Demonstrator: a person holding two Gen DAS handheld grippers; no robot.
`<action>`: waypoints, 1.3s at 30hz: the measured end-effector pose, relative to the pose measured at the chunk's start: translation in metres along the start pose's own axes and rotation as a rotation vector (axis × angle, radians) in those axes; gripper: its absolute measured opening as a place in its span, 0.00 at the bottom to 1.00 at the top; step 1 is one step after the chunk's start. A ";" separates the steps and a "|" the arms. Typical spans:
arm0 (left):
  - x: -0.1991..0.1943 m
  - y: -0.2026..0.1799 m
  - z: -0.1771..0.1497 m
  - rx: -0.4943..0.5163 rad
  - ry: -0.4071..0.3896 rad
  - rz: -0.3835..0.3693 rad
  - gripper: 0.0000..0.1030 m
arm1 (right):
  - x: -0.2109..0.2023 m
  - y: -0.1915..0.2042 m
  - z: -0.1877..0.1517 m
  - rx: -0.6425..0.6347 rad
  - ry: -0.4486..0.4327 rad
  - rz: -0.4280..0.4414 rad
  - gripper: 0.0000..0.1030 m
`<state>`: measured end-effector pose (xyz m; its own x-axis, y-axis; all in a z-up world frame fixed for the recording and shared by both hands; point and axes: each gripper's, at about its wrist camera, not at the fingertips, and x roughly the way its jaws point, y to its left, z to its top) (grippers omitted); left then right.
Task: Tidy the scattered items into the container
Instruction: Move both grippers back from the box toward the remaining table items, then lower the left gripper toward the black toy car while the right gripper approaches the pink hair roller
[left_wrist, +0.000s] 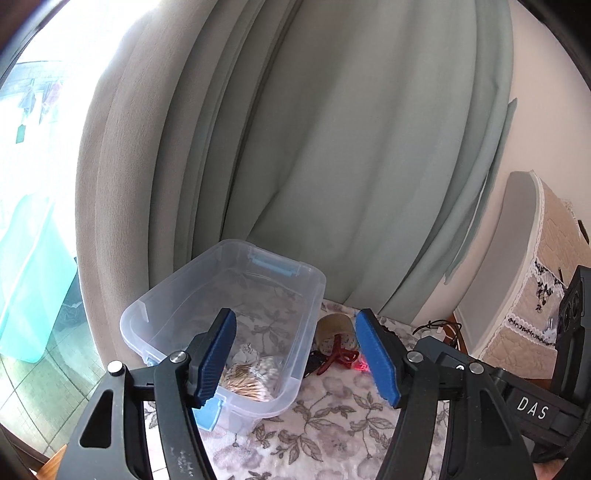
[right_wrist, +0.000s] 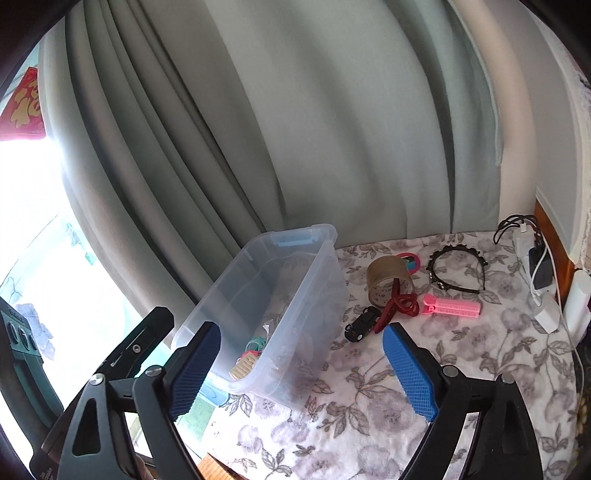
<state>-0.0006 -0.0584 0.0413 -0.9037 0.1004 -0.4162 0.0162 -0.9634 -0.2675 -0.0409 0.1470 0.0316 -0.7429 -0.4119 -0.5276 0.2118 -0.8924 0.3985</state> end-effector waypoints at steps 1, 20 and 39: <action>0.002 -0.006 -0.001 0.010 0.002 -0.006 0.66 | -0.004 -0.005 0.000 0.006 -0.005 -0.006 0.89; 0.018 -0.090 -0.021 0.140 0.051 -0.089 0.66 | -0.066 -0.091 0.000 0.175 -0.151 -0.044 0.89; 0.052 -0.112 -0.047 0.200 0.146 -0.043 0.66 | -0.050 -0.139 -0.015 0.183 -0.116 -0.157 0.98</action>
<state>-0.0294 0.0662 0.0082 -0.8303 0.1632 -0.5328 -0.1191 -0.9860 -0.1164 -0.0236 0.2892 -0.0081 -0.8277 -0.2376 -0.5084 -0.0225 -0.8912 0.4531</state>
